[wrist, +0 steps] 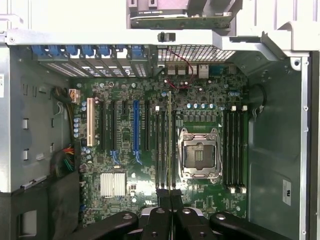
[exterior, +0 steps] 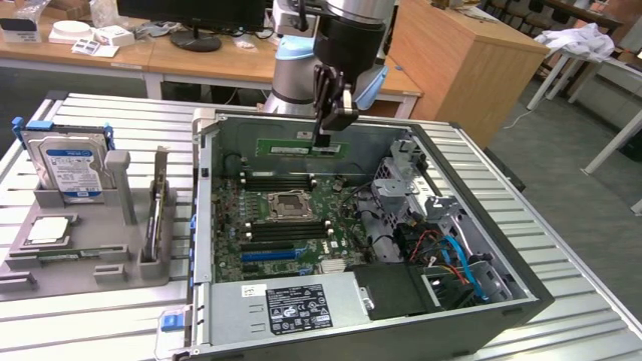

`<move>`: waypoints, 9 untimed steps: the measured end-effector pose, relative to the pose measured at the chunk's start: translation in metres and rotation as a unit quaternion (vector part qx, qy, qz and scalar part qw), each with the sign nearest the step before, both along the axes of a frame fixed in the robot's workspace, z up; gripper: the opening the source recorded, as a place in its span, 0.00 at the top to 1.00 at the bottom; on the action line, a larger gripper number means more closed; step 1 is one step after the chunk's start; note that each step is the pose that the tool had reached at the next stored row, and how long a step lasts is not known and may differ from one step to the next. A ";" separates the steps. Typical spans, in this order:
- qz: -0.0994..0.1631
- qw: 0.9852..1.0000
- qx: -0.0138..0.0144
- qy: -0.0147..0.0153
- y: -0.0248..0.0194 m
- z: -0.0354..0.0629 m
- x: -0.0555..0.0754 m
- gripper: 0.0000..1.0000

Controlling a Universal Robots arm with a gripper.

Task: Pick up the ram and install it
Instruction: 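Pick up the ram and move it above insertion slot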

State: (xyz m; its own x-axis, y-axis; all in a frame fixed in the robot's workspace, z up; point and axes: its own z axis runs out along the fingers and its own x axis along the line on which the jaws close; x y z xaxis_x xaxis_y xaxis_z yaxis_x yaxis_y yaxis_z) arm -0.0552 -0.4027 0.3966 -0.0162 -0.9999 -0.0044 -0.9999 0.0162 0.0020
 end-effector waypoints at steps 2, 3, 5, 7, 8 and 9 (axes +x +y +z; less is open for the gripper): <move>0.000 1.000 0.000 0.000 0.0000 -0.0004 0.000 0.88; 0.000 1.000 0.000 0.000 0.0000 -0.0005 0.000 0.88; 0.000 1.000 0.000 0.000 0.0000 -0.0007 0.000 0.88; 0.000 1.000 0.000 0.000 0.0000 -0.0011 0.000 0.88; 0.000 1.000 0.000 0.000 0.0000 -0.0014 0.000 0.88; 0.000 1.000 0.000 0.000 0.0000 -0.0017 0.000 0.88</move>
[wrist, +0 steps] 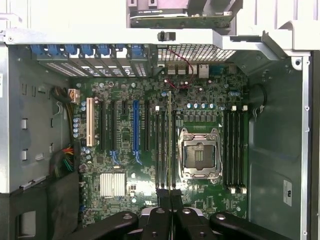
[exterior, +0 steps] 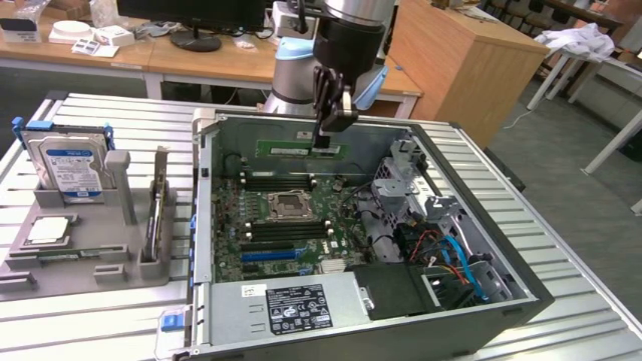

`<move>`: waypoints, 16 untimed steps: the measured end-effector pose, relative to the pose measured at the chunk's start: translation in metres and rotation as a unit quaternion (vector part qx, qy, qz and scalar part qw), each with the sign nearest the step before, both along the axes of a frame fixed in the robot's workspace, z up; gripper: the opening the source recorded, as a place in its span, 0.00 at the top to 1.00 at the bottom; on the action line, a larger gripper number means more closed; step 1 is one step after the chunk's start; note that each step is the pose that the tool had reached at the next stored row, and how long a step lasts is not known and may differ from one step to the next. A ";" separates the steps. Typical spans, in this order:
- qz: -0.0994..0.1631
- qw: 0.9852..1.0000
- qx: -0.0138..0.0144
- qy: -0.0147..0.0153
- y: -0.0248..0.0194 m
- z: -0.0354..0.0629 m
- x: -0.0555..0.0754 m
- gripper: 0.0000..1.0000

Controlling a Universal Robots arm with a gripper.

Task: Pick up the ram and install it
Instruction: 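Pick up the ram and move it above insertion slot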

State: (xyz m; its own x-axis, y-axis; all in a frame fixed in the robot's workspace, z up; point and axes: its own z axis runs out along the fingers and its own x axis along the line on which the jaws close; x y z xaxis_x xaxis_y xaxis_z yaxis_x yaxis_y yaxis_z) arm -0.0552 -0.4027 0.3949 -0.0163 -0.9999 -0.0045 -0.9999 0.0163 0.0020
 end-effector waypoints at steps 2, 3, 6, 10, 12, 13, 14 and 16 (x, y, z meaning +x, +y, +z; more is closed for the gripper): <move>0.000 1.000 0.000 0.000 0.0000 -0.0010 0.000 0.88; 0.000 1.000 0.000 0.000 0.0000 -0.0015 0.000 0.88; -0.001 1.000 0.000 0.000 0.0000 -0.0030 0.000 0.88; -0.001 1.000 0.000 0.000 0.0000 -0.0044 0.000 0.88; -0.001 1.000 0.000 0.000 0.0000 -0.0051 0.000 0.88; -0.001 1.000 0.000 0.000 0.0000 -0.0053 0.000 0.88; -0.001 1.000 0.000 0.000 0.0000 -0.0055 0.000 0.88; -0.002 1.000 0.000 0.000 0.0000 -0.0060 0.000 0.88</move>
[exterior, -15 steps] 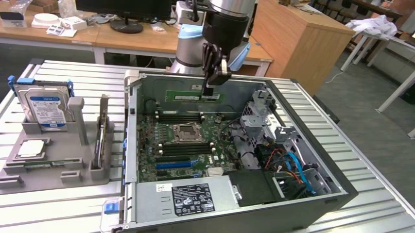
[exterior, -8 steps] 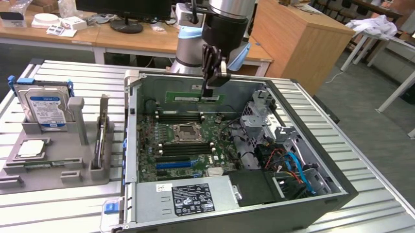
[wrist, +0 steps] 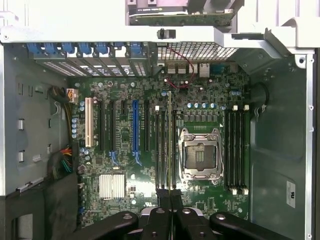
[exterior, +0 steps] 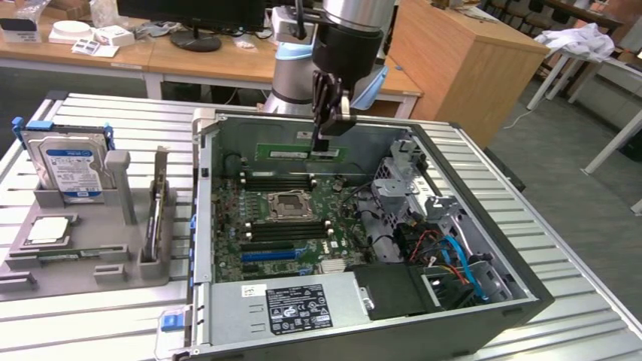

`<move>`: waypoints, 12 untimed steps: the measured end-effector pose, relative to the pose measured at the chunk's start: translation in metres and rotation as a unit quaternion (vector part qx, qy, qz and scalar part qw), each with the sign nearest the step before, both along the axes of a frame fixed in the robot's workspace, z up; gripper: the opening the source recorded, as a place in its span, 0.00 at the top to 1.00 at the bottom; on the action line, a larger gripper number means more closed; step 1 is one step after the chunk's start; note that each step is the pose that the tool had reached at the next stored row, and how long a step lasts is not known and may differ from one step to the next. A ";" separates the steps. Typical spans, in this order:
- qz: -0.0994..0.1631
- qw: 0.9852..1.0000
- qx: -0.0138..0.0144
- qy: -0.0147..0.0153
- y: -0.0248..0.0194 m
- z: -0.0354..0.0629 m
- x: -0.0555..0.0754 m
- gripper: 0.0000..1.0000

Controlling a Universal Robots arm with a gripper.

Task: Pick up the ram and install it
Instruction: 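Pick up the ram and move it above insertion slot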

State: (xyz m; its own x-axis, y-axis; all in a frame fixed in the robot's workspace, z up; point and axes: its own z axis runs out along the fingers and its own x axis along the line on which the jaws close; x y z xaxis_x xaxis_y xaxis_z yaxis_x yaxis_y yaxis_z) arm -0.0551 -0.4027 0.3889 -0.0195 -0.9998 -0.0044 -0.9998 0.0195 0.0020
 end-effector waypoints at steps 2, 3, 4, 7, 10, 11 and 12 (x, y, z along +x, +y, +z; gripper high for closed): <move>0.000 1.000 0.000 0.000 0.0000 -0.0004 0.000 0.88; 0.000 1.000 0.000 0.000 0.0000 -0.0007 0.000 0.88; 0.000 1.000 0.000 0.000 0.0000 -0.0009 0.000 0.88; -0.001 1.000 0.000 0.000 0.0000 -0.0022 0.000 0.88; -0.001 1.000 0.000 0.000 0.0000 -0.0027 0.000 0.88; -0.001 1.000 0.000 0.000 0.0000 -0.0030 0.000 0.88; -0.001 1.000 0.000 0.000 0.0000 -0.0033 0.000 0.88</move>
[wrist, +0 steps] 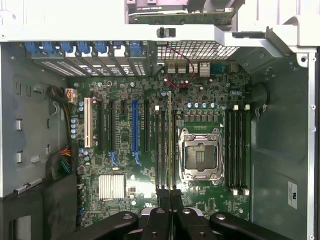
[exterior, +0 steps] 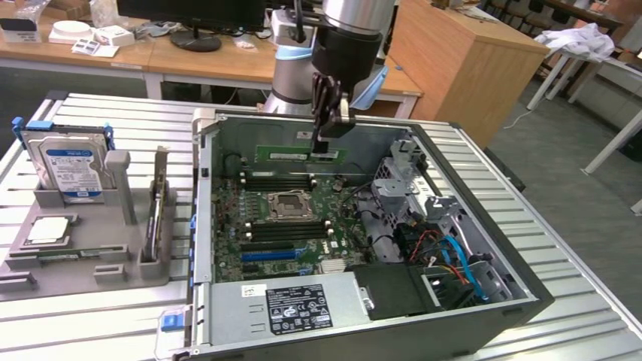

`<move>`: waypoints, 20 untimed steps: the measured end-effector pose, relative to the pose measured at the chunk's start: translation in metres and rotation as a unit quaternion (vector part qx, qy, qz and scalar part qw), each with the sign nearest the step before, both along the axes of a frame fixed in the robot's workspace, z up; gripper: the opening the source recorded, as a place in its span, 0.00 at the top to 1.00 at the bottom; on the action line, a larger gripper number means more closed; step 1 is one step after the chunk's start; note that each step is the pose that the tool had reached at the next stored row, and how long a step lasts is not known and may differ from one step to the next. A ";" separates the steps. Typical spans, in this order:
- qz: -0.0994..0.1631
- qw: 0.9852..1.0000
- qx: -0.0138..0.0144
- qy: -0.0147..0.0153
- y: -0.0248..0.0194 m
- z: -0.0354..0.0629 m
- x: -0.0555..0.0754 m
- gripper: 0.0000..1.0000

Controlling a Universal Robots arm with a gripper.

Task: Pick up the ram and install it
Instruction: 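Pick up the ram and move it above insertion slot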

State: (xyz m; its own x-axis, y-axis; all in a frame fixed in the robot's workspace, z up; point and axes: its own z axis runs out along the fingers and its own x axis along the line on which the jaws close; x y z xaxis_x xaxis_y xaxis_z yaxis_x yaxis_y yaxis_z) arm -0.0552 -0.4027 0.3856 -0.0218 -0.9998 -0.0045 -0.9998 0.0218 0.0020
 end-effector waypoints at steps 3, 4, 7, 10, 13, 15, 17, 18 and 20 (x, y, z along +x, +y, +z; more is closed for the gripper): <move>0.000 1.000 0.000 0.000 0.0000 -0.0009 0.000 0.88; 0.000 1.000 0.000 0.000 0.0000 -0.0011 0.000 0.88; -0.001 1.000 0.000 0.000 0.0000 -0.0020 0.000 0.88; -0.001 1.000 0.000 0.000 0.0000 -0.0028 0.000 0.88; -0.001 1.000 0.000 0.000 0.0000 -0.0035 0.000 0.88; -0.001 1.000 0.000 0.000 0.0000 -0.0039 0.000 0.88; -0.002 1.000 0.000 0.000 0.0000 -0.0043 0.000 0.88; -0.002 1.000 0.000 0.000 0.0000 -0.0046 0.000 0.88; -0.002 1.000 0.000 0.000 0.0000 -0.0050 0.000 0.88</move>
State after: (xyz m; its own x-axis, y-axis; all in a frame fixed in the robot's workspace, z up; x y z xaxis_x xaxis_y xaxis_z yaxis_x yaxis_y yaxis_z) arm -0.0551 -0.4028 0.3806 -0.0254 -0.9997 -0.0043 -0.9997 0.0254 0.0020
